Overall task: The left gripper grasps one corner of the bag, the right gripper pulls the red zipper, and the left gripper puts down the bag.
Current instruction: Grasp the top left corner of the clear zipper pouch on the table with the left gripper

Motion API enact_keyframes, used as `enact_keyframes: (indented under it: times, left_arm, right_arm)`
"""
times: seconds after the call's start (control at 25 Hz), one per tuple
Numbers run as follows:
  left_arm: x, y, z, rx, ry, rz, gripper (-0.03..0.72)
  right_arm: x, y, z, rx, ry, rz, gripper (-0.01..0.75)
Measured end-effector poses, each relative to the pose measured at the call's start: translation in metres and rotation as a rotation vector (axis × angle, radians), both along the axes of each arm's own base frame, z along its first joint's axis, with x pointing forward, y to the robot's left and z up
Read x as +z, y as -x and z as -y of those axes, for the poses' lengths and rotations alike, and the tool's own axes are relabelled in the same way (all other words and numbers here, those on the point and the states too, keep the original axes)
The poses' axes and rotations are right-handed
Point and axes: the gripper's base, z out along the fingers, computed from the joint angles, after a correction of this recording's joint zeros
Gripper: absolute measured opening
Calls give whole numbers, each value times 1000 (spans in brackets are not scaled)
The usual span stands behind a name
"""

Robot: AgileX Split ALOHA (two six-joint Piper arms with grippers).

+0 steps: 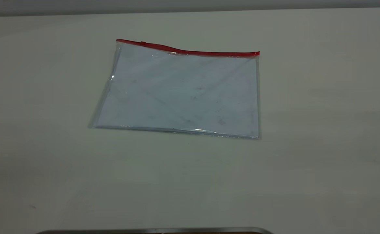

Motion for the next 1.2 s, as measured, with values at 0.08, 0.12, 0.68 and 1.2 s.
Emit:
enact_keyframes:
  times: [0.08,0.12,0.68,1.2]
  left_arm:
    - [0,0,0,0,0,0,590]
    - [0,0,0,0,0,0,590]
    - [0,0,0,1,1,0,590]
    - [50,-64,-10,174,7,-77,590]
  right_arm:
    - [0,0,0,0,0,0,579]
    - [0,0,0,0,0,0,579]
    - [0,0,0,3,-5,0,579]
    - [12,-12,-9,41,-145,-3,579]
